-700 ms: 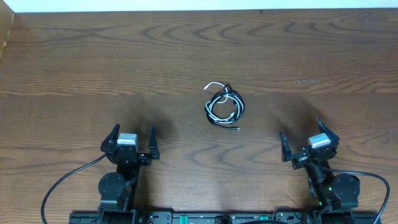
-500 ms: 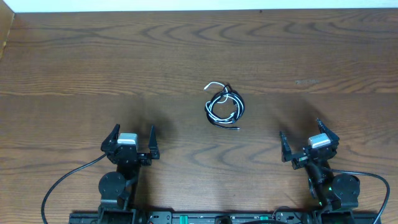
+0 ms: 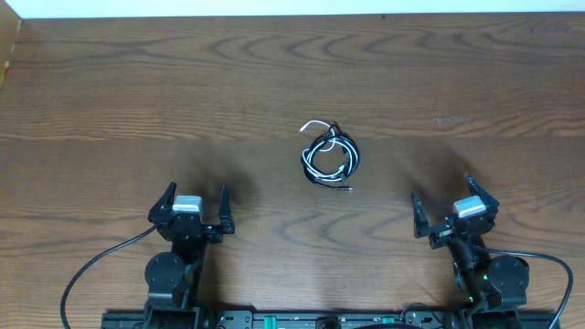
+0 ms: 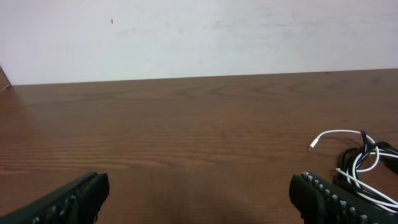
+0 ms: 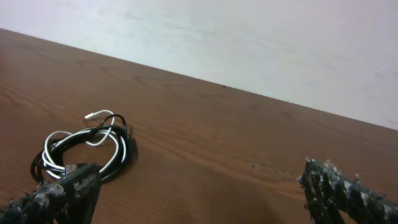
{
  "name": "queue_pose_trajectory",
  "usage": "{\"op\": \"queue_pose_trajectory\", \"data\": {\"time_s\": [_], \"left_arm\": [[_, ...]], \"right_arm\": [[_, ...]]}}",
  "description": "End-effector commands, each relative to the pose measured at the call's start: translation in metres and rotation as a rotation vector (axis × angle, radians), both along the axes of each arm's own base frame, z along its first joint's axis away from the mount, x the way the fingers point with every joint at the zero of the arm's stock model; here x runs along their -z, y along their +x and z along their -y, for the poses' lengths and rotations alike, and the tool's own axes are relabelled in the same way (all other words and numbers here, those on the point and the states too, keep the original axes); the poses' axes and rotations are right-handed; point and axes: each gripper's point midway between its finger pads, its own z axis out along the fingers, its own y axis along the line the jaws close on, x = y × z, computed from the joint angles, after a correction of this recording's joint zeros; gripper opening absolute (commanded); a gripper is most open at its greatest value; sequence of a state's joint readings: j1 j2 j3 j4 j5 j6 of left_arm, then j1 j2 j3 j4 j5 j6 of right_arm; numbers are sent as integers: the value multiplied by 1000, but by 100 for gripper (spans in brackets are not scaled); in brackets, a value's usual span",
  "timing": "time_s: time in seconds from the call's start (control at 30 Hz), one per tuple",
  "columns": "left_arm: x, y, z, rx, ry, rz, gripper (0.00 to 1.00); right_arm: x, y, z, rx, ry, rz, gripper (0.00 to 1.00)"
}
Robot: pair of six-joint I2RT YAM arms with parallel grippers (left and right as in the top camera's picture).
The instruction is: Untangle cables
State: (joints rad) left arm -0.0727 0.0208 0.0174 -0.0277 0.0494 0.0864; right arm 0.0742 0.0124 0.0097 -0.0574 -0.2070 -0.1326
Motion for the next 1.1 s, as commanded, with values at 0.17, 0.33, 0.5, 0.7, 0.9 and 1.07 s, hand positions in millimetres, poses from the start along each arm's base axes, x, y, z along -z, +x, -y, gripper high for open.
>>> {"op": "queue_pose_trajectory", "data": {"time_s": [0.17, 0.33, 0.5, 0.7, 0.9, 1.07], "left_arm": [[16, -1, -5, -33, -22, -56, 97], [5, -1, -5, -36, -52, -36, 98], [-11, -2, -5, -35, -55, -3, 98], [-23, -4, -5, -34, -57, 23, 98], [-31, -5, 2, 7, -63, 38, 98], [-33, -5, 1, 5, -89, 39, 98]], "right_arm": [[2, 0, 0, 1, -4, -1, 99], [2, 0, 0, 1, -4, -1, 99], [2, 0, 0, 1, -4, -1, 99], [2, 0, 0, 1, -4, -1, 99], [2, 0, 0, 1, -3, -1, 99], [2, 0, 0, 1, -3, -1, 99]]}}
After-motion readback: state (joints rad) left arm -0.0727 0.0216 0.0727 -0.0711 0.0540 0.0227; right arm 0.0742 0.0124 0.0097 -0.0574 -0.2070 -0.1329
